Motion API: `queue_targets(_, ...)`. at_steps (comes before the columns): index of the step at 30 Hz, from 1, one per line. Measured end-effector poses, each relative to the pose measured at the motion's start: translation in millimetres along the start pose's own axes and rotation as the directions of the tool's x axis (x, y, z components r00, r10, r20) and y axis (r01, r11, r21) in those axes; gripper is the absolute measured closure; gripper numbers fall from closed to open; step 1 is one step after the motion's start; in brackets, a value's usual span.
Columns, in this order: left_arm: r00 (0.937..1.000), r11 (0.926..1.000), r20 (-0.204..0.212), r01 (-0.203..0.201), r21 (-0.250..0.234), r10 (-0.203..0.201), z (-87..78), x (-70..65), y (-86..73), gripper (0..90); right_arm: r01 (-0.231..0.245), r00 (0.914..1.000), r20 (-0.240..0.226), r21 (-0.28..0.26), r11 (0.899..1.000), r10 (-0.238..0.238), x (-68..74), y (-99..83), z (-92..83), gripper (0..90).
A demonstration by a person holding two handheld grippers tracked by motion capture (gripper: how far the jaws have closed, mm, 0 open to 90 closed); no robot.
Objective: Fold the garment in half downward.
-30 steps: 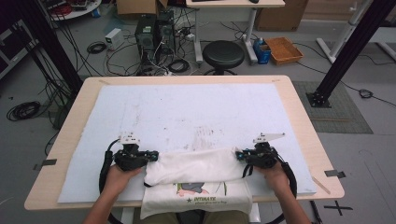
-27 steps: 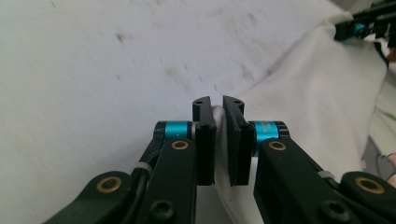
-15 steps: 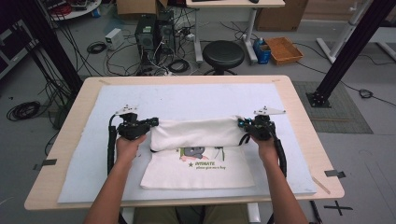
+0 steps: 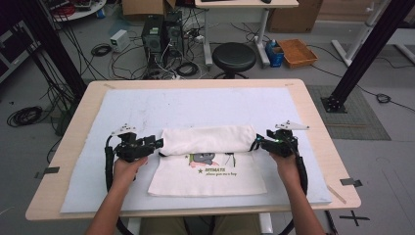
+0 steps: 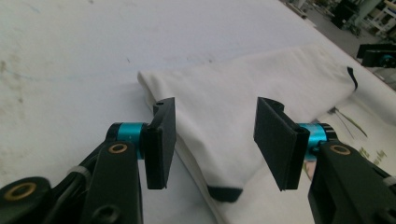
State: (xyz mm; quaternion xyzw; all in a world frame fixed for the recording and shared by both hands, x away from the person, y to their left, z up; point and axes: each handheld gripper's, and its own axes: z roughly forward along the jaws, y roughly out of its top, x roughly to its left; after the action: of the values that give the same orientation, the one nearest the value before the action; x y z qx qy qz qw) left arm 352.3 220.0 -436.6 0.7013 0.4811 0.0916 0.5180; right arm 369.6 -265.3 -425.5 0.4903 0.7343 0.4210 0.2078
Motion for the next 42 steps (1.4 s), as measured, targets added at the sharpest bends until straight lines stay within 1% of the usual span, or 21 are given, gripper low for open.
queue_targets(2,1.0,0.9996,-0.005,-0.004,0.028,0.004,3.3,0.4,-2.4,49.0,0.001,0.9999,-0.012,0.015,1.0,-0.001,1.7,-2.6,1.5,51.9)
queue_targets(4,0.9999,0.9992,-0.007,0.009,0.038,-0.009,7.3,0.9,-3.1,49.1,-0.003,0.9998,-0.022,0.036,0.999,0.004,3.8,-3.3,6.8,52.0)
queue_targets(7,0.9998,0.9979,-0.011,0.019,0.062,-0.019,13.1,0.6,-3.9,53.4,-0.001,1.0,-0.006,0.09,0.996,0.002,8.6,-4.0,18.2,55.4)
queue_targets(9,0.9996,0.9946,-0.008,0.026,0.1,-0.025,16.0,0.7,-5.4,64.4,0.017,0.9997,-0.018,0.125,0.992,-0.015,10.7,-5.5,24.1,66.6)
queue_targets(11,0.9998,0.9908,-0.016,0.011,0.135,-0.009,17.3,-0.1,-7.1,77.4,0.033,0.9987,-0.043,0.141,0.989,-0.027,12.5,-7.7,26.4,78.6)
queue_targets(13,0.9999,0.9907,-0.016,0.001,0.136,0.001,16.8,-0.6,-8.4,85.4,0.057,0.9975,-0.049,0.133,0.989,-0.051,14.6,-9.1,24.2,82.3)
queue_targets(14,0.9999,0.9912,-0.013,0.0,0.133,0.001,16.2,-0.7,-8.6,86.1,0.071,0.9964,-0.054,0.123,0.99,-0.065,15.3,-9.3,22.4,82.8)
queue_targets(17,0.9998,0.9946,-0.01,-0.014,0.103,0.015,12.0,-3.3,-7.7,86.5,0.097,0.994,-0.059,0.086,0.991,-0.092,16.8,-10.0,13.6,83.2)
queue_targets(20,0.998,0.9964,-0.005,-0.062,0.058,0.063,1.8,-10.0,-6.0,86.4,0.124,0.9906,-0.065,0.049,0.991,-0.121,18.1,-10.8,1.8,83.2)
queue_targets(22,0.9971,0.9968,0.001,-0.076,0.025,0.076,-6.2,-14.2,-7.6,86.4,0.142,0.9874,-0.076,0.034,0.989,-0.139,19.1,-11.6,-6.0,83.3)
queue_targets(25,0.9963,0.9964,0.023,-0.084,0.017,0.083,-14.1,-17.1,-11.5,86.5,0.16,0.9819,-0.105,0.015,0.987,-0.158,22.5,-15.2,-18.9,83.4)
queue_targets(26,0.994,0.9948,0.044,-0.101,0.012,0.1,-22.4,-20.0,-16.9,86.5,0.168,0.9792,-0.118,0.013,0.986,-0.165,24.0,-17.5,-23.4,83.4)
queue_targets(27,0.993,0.9948,0.061,-0.102,0.007,0.102,-27.2,-20.5,-19.7,86.5,0.172,0.9771,-0.129,0.01,0.985,-0.169,26.4,-20.2,-28.3,83.4)
queue_targets(29,0.9916,0.9968,0.102,-0.079,-0.011,0.08,-36.4,-21.8,-24.2,86.5,0.186,0.9716,-0.149,-0.001,0.983,-0.184,30.1,-26.1,-39.8,83.4)
queue_targets(31,0.9892,0.9966,0.121,-0.081,-0.015,0.083,-46.3,-24.6,-27.3,86.5,0.206,0.9654,-0.161,-0.01,0.978,-0.205,33.3,-32.1,-52.6,83.4)
queue_targets(35,0.9792,0.9905,0.152,-0.137,0.009,0.134,-61.3,-34.5,-37.9,86.5,0.208,0.958,-0.195,-0.034,0.978,-0.21,36.3,-44.0,-75.7,83.7)
queue_targets(36,0.9792,0.9905,0.152,-0.137,0.009,0.134,-61.3,-34.5,-37.9,86.5,0.208,0.958,-0.195,-0.034,0.978,-0.21,36.3,-44.0,-75.7,83.7)
queue_targets(37,0.9736,0.9873,0.171,-0.157,0.023,0.151,-67.0,-39.9,-45.2,86.4,0.204,0.9552,-0.213,-0.029,0.978,-0.206,39.7,-51.7,-84.3,83.7)
queue_targets(38,0.9718,0.9864,0.178,-0.162,0.028,0.155,-70.0,-41.8,-49.0,86.5,0.209,0.953,-0.218,-0.029,0.978,-0.21,41.4,-55.4,-88.1,83.7)
queue_targets(39,0.9718,0.9864,0.178,-0.162,0.028,0.155,-70.0,-41.8,-49.0,86.4,0.218,0.9494,-0.224,-0.032,0.975,-0.22,42.6,-58.9,-91.5,83.7)
queue_targets(42,0.9705,0.9857,0.188,-0.162,0.047,0.15,-77.6,-44.2,-62.1,86.4,0.224,0.945,-0.241,-0.016,0.974,-0.221,45.5,-69.3,-100.4,83.7)
